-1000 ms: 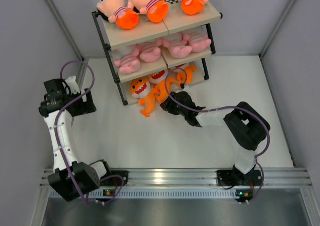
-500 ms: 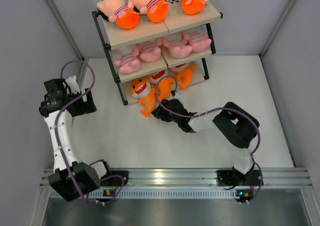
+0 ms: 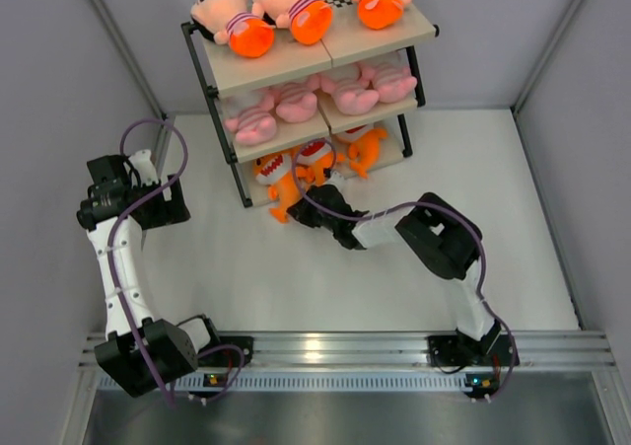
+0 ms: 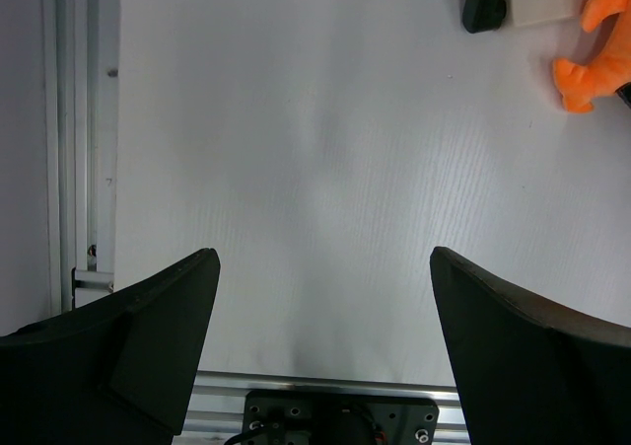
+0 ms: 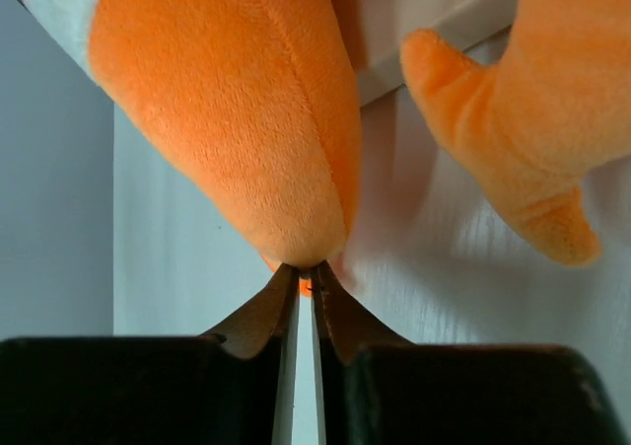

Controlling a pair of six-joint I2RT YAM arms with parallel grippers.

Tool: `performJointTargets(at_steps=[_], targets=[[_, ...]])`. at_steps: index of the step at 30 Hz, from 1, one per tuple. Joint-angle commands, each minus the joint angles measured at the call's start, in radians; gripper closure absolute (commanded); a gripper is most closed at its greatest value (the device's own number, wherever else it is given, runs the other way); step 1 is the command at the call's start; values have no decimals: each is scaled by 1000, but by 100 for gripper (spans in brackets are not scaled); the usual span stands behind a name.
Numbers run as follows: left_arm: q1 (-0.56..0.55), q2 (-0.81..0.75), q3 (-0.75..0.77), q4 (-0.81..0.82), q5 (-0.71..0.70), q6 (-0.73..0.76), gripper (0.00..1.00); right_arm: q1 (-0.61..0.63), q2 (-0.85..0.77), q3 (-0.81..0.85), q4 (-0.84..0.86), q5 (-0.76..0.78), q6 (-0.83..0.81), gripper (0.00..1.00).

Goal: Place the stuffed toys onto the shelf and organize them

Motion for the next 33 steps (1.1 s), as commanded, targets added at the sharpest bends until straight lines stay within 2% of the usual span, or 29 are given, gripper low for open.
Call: performJointTargets(at_steps=[1,5,13,16,19,20,22,23,24,27,30,33], targets=[[4,3,8,27,-2,16,6,-4,27,63,53,18,20,94],[4,10,5,28,-2,22,6,-8,41,144,44,20,-6,97],[4,20,2,28,-6,32,6,-30,100,278,-16,34,-9,95],[4,20,3,30,-5,35,6,-41,114,321,-33,22,-4,89],[4,20,3,27,-9,42,6,-42,82,301,-24,6,-9,79],[4,21,5,28,-9,43,6,-42,67,267,-16,6,-7,70],[4,23,3,28,-6,45,6,-41,12,203,9,6,-13,59],[4,24,5,28,-6,45,6,-41,-8,184,12,5,-36,48],[4,24,5,28,-5,45,6,-41,-31,166,9,6,-53,45],[4,23,5,28,-6,48,6,-45,-132,103,-37,3,-125,38],[4,24,-1,28,-9,51,6,-47,-246,26,-85,24,-161,36],[4,23,-4,28,-5,48,7,-65,-284,-55,-142,75,-132,37]])
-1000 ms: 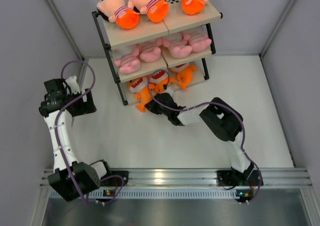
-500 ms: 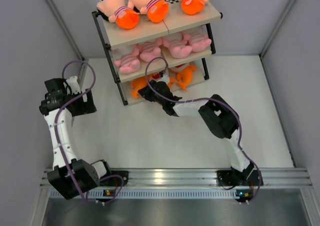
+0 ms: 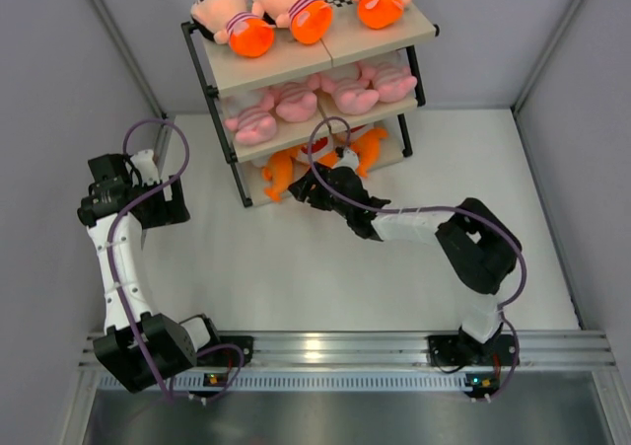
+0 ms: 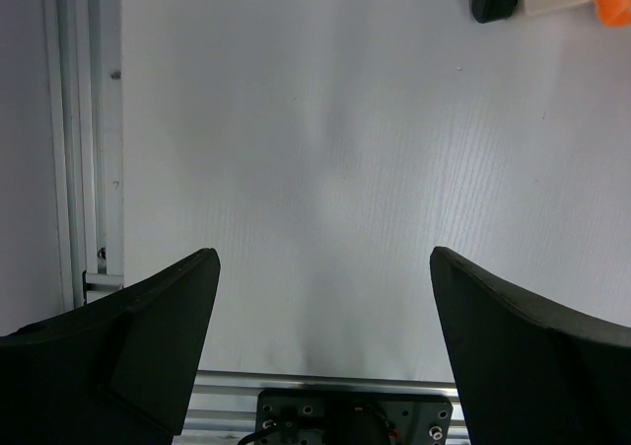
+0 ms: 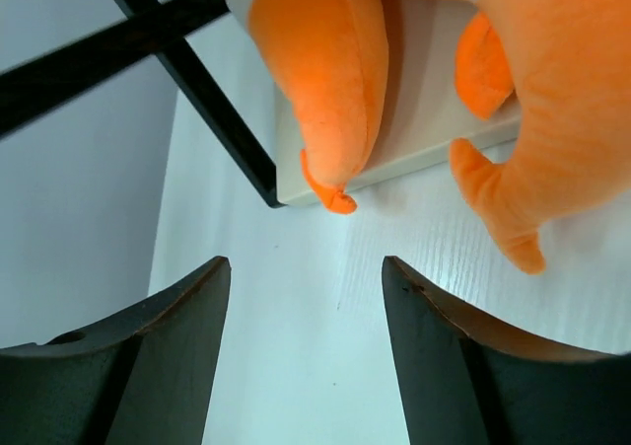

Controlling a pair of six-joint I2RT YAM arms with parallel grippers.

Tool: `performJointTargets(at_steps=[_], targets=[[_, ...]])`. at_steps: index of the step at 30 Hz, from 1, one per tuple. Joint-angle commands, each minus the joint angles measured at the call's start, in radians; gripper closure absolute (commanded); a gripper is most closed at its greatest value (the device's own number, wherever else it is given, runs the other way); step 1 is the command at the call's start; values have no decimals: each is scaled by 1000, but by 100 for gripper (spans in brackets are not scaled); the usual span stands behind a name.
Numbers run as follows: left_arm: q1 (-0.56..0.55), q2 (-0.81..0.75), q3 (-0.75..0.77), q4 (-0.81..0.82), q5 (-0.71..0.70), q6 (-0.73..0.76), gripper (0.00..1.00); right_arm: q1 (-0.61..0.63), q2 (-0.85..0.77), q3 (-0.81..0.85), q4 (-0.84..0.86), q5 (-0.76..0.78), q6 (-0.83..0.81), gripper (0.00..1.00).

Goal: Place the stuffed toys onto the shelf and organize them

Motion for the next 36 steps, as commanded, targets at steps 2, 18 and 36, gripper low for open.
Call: performJointTargets(at_steps=[2,18,36], targets=[[4,-1,-8,28,4,10,7,-49,-100,-100,-41,83,18,36],[4,-16,-6,26,-9,7,7,-153,117,-18,66,28,64,72],[4,-6,-34,29,50,18,10,-189,56,-16,169,60,65,58]])
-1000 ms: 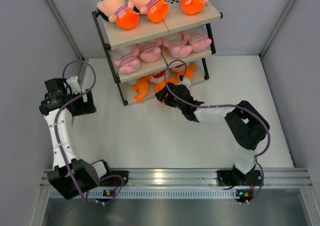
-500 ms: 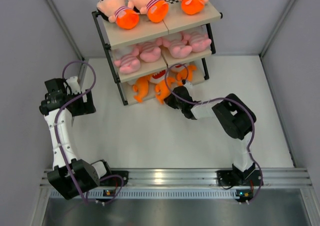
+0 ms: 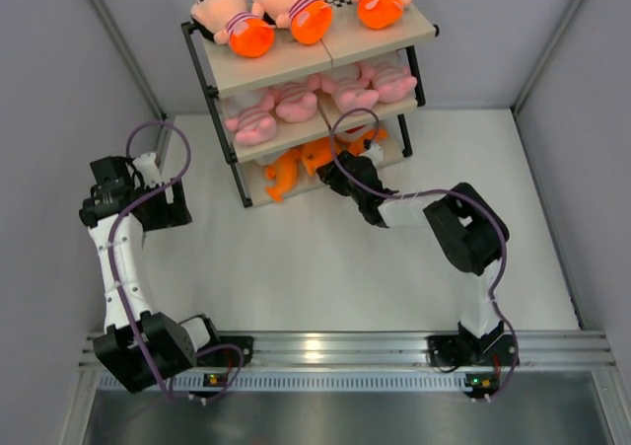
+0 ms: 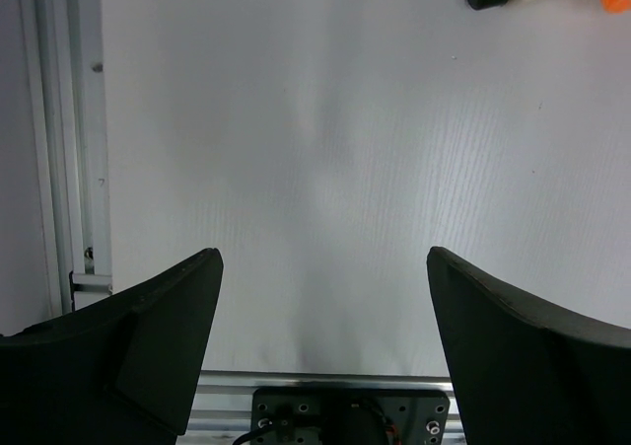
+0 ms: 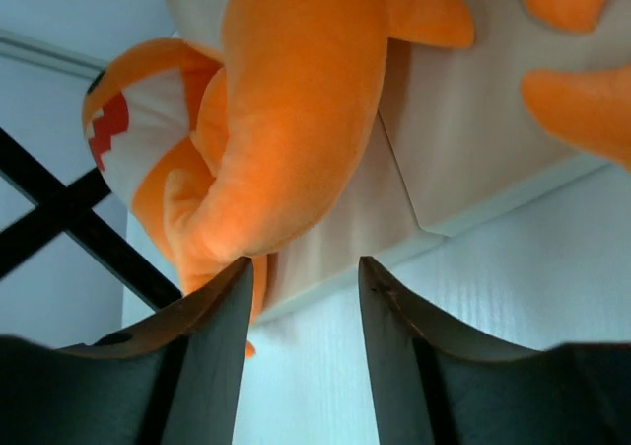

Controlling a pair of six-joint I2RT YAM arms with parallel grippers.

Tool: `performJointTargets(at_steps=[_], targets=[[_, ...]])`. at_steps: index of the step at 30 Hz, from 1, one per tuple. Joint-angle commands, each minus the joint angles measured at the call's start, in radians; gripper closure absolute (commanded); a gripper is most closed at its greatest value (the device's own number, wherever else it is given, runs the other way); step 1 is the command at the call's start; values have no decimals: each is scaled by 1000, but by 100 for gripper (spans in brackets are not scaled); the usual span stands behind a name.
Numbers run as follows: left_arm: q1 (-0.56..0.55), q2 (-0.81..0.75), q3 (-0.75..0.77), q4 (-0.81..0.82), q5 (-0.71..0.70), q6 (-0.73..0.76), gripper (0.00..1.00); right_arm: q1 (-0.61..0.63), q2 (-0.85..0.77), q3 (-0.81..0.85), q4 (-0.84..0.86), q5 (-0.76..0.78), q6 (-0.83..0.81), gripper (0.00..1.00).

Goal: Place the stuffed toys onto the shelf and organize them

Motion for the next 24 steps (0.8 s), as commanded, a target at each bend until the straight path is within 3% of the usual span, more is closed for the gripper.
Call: performJointTargets(at_steps=[1,5,6,12,15,20,24], targets=[[2,1,-21,29,52,27,10,-18,-87,-77,99,-1,-1,51],[-6,56,7,29,61,32,12,-18,-250,-175,46,-70,-108,42],[-10,64,14,29,61,30,12,-18,-278,-175,8,-92,-198,42],[-163,110,77,33,41,18,13,-32,-525,-198,-343,-199,-548,37],[-243,130,112,35,0,9,13,-105,-612,-164,-573,-253,-627,38],[-300,133,212,35,26,-14,12,-364,-750,-169,-661,-348,-675,40],[-375,159,331,58,36,-49,11,-590,-729,-86,-580,-422,-745,43]])
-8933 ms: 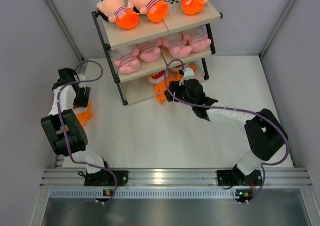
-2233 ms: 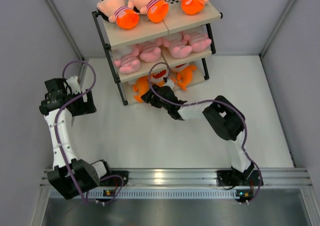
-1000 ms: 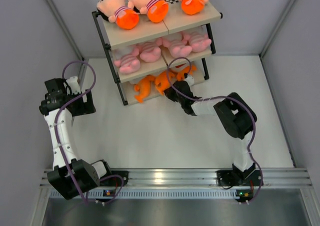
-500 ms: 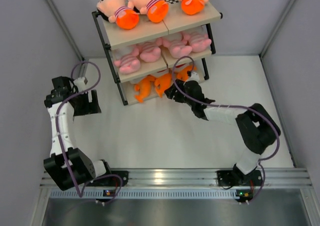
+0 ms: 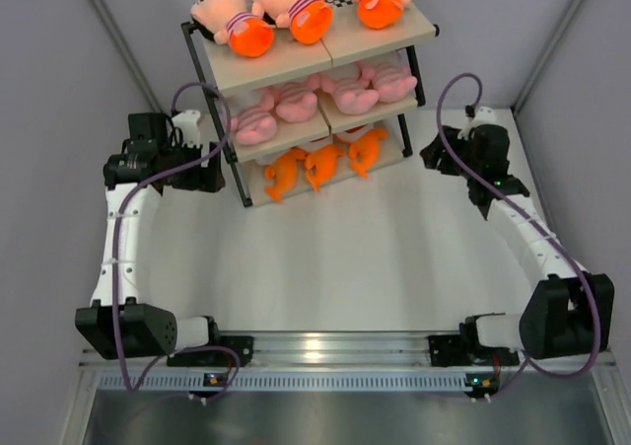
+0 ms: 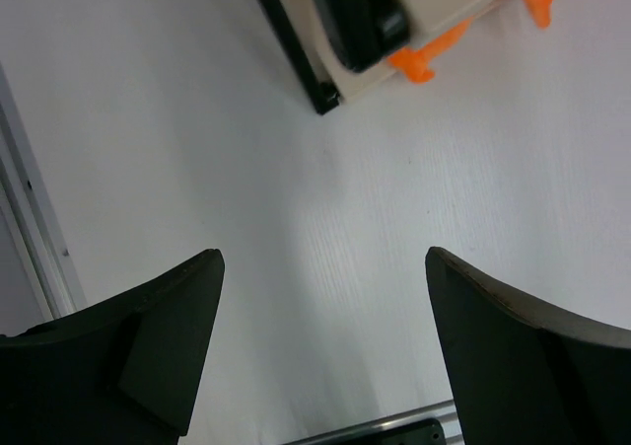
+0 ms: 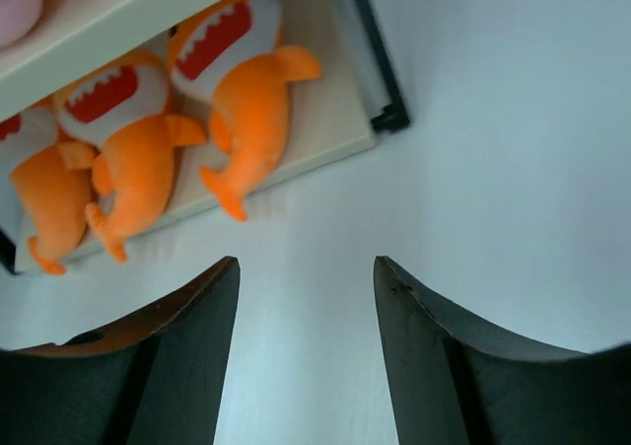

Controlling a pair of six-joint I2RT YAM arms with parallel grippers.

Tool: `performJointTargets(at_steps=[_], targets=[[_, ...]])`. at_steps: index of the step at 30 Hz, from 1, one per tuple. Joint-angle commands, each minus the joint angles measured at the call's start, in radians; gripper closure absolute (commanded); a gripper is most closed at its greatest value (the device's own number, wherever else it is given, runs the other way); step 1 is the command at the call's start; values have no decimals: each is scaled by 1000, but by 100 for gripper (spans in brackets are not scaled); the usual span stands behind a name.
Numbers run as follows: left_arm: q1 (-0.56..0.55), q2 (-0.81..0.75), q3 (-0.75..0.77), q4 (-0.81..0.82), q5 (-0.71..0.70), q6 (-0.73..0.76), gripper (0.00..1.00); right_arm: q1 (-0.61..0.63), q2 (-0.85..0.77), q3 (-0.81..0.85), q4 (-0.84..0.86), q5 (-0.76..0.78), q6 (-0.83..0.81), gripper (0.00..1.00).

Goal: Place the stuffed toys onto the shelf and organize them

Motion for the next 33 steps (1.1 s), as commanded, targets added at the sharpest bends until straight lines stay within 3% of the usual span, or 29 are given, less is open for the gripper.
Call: performJointTargets(at_steps=[1,6,10,14,22,29,33], targets=[[-66,24,114,66,12,-49,11,-152,19,124,22,-128,-112,44],[-131,102,208,146,-76,-102,11,-269,254,401,37,-251,-151,45],[-145,184,282,172,-127,-141,12,-272,441,625,19,-344,-142,45],[-155,222,311,212,-167,-159,17,-272,551,738,14,-360,-105,46],[-178,232,300,216,-245,-153,18,-252,607,718,151,-450,-60,48],[-178,193,280,246,-392,-136,18,-232,538,632,234,-417,-48,48],[-178,257,300,287,-436,-155,21,-226,515,612,257,-391,-34,48]])
